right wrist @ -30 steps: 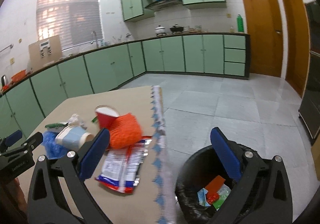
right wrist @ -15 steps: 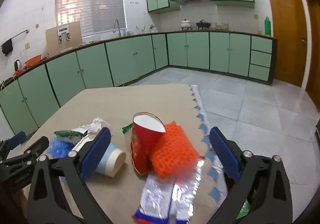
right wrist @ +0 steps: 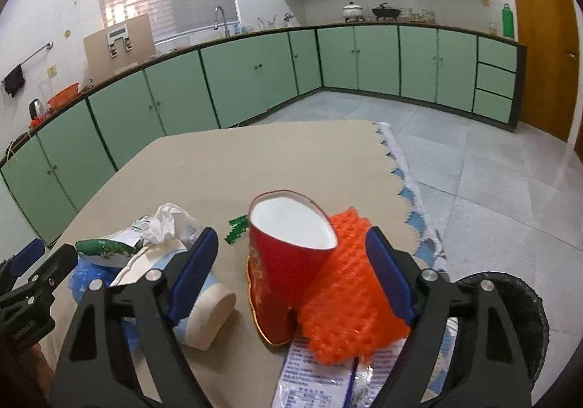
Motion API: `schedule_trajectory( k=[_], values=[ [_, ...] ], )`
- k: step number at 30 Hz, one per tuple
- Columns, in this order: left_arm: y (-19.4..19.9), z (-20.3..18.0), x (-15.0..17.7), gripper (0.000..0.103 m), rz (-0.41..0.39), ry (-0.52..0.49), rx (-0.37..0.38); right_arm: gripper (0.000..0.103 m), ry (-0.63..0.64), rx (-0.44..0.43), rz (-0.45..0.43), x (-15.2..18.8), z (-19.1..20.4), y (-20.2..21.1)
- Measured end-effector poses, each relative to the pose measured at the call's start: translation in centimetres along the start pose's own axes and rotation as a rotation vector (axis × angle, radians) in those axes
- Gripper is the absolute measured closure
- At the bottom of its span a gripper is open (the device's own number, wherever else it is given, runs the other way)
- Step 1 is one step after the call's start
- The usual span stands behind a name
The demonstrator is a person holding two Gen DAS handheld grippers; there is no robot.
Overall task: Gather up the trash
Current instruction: 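Grasp the red paper cup with the right tool and lift it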
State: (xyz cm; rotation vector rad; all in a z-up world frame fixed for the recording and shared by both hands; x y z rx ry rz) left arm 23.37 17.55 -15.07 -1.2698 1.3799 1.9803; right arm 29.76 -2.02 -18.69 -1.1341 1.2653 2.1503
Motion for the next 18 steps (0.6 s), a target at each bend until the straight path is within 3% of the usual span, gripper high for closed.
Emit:
schedule_trajectory(
  k=[7,18],
  values=[
    [0.0,-0.3,-0.2,0.013,-0.014,-0.015,-0.002,0.053,-0.03,-0.057,0.03,0.4,0.8,-0.7],
    [0.9,-1.2,0.0,0.013,-0.016,-0.019,0.023,0.059,-0.013,-0.093,-0.027,-0.5,1.7,1.9]
  ],
)
Point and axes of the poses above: each gripper's, at about its wrist camera, not at the fingertips, and y roughly against the way its jaws point, z to its left, x to its underside, the point moved 8 cm from there along -y, roughly the way its jaws point, and after that the axes turned 12 degrees about -x, right-handed, at the moved point
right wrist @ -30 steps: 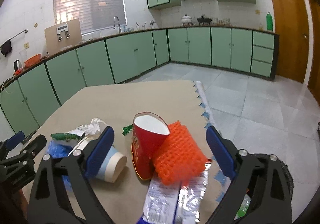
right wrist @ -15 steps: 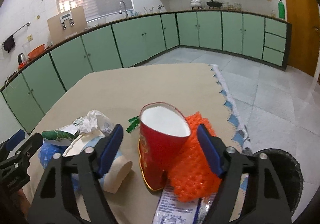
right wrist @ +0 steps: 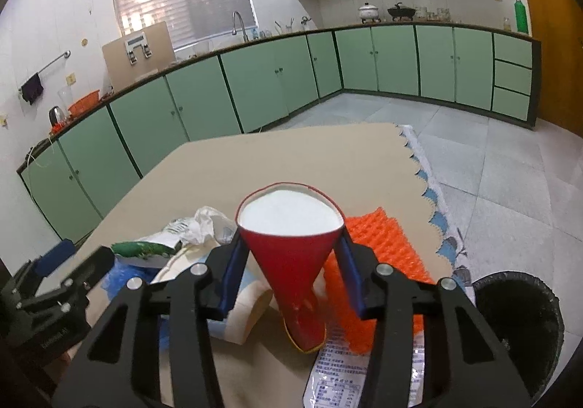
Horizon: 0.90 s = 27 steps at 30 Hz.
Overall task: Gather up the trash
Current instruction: 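Grasp the red paper cup with the right tool and lift it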
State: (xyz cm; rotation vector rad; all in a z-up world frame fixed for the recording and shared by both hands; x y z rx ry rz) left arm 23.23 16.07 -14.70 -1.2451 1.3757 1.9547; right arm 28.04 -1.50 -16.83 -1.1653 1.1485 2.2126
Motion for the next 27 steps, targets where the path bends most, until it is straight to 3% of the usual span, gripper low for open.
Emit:
schedule_trajectory(
  k=[20,27],
  values=[
    [2.4,-2.2,0.9,0.015,0.003,-0.028,0.085,0.064,-0.061,-0.066,-0.066,0.4,0.1,6.5],
    [2.5,-4.1,1.5,0.028,0.024,-0.058,0.135,0.065,-0.056,-0.034,-0.089,0.5,-0.5,8.6]
  ],
)
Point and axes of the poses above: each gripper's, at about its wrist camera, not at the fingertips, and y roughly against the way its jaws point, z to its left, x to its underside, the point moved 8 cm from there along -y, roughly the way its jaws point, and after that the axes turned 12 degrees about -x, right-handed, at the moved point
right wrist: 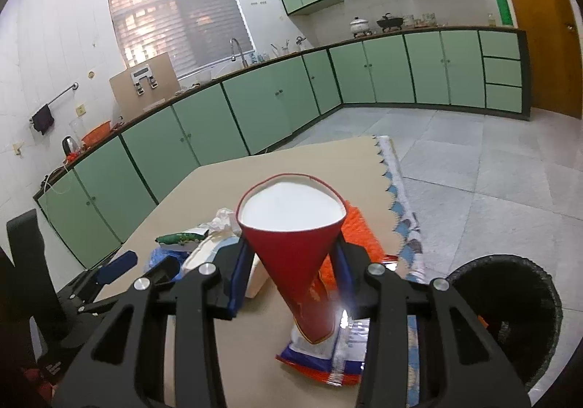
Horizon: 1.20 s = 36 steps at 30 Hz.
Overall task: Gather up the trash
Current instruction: 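Grasp the red paper cup with the right tool and lift it, then grasp the blue plastic bag with the left tool while the right tool holds the cup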
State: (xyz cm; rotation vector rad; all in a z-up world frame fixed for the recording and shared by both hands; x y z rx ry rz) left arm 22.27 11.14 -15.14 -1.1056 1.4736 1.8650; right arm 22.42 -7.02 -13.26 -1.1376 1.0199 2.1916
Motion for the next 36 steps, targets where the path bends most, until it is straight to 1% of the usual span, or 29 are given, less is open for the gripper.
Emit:
schedule_trajectory(
  k=[2,5,7,10,16,21,27,30,32,34,36],
  values=[
    [-0.3,-0.7,0.1,0.029,0.008,-0.003,0.006,0.065,-0.001,0.016,0.0,0.2,-0.5,0.3],
    [-0.9,-1.6,0.4,0.035,0.027,-0.009,0.024,0.065,-0.014,0.032,-0.002,0.3,-1.3,0.5],
    [-1.2,-2.0,0.6,0.043,0.035,-0.019,0.029,0.065,-0.019,0.039,-0.004,0.5,-1.9,0.7],
    [-1.5,-2.4,0.7,0.048,0.042,-0.028,0.037,0.065,-0.025,0.047,-0.004,0.5,-2.5,0.7],
    [-0.9,-2.9,0.9,0.051,0.049,-0.044,0.055,0.066,-0.033,0.05,-0.006,0.9,-2.8,0.8],
    [-0.3,-3.3,1.7,0.051,0.062,-0.078,0.068,0.066,-0.031,0.051,-0.014,0.7,-2.5,0.9],
    [-0.6,-1.0,2.6,0.051,0.086,-0.075,0.005,0.066,-0.029,0.052,-0.016,0.8,-2.4,0.9],
    [-0.4,0.1,2.9,0.051,0.1,-0.055,-0.002,0.067,-0.031,0.049,-0.016,0.9,-2.3,0.8],
    [0.0,0.8,3.2,0.049,0.104,-0.039,-0.01,0.067,-0.029,0.047,-0.013,1.0,-2.1,0.7],
    [0.5,1.4,3.5,0.039,0.096,-0.031,-0.032,0.067,-0.025,0.047,-0.005,1.2,-2.1,0.4],
    [0.4,1.5,3.7,0.036,0.093,-0.032,-0.043,0.067,-0.02,0.048,0.001,1.5,-2.0,0.3]
  ],
)
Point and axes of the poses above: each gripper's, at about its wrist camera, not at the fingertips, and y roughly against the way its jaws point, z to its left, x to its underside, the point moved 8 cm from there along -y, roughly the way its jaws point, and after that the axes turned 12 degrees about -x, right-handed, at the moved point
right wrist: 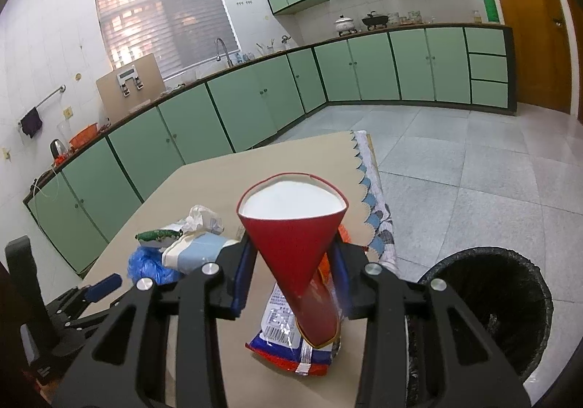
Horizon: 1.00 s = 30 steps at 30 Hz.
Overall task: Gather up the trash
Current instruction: 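Grasp the blue plastic bag with the left tool while the right tool holds the cup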
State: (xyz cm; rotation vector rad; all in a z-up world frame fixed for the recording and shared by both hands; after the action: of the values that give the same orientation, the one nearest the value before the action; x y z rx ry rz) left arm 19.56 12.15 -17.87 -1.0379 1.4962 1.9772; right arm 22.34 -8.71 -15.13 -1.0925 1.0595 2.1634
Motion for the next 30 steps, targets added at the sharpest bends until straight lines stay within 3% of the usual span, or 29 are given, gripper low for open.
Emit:
schedule_trajectory(
  k=[5,6,7,9,13,19,30],
  values=[
    [-1.3,-0.6,0.2,0.035,0.022,0.012,0.0,0.068,0.013,0.004,0.026,0.9,0.2,-0.3],
    [-1.5,-0.7,0.2,0.04,0.024,0.016,0.001,0.068,0.016,0.005,0.03,1.0,0.3,-0.3],
    [-1.8,-0.7,0.2,0.054,0.027,0.018,0.0,0.068,0.02,0.006,0.035,1.2,0.3,-0.4],
    [-2.2,-0.7,0.3,0.07,0.046,0.025,0.014,0.068,0.022,0.006,0.042,1.4,0.5,-0.5],
    [-2.0,-0.1,0.6,0.092,0.039,0.042,0.009,0.069,0.025,0.004,0.051,1.6,0.7,-0.8],
    [0.0,1.9,0.3,0.1,0.003,0.085,0.0,0.069,0.032,-0.007,0.056,1.6,1.5,-0.8],
    [5.5,3.5,-1.3,0.101,-0.076,0.117,0.024,0.071,0.052,-0.047,0.02,-0.3,3.5,1.0]
  ],
)
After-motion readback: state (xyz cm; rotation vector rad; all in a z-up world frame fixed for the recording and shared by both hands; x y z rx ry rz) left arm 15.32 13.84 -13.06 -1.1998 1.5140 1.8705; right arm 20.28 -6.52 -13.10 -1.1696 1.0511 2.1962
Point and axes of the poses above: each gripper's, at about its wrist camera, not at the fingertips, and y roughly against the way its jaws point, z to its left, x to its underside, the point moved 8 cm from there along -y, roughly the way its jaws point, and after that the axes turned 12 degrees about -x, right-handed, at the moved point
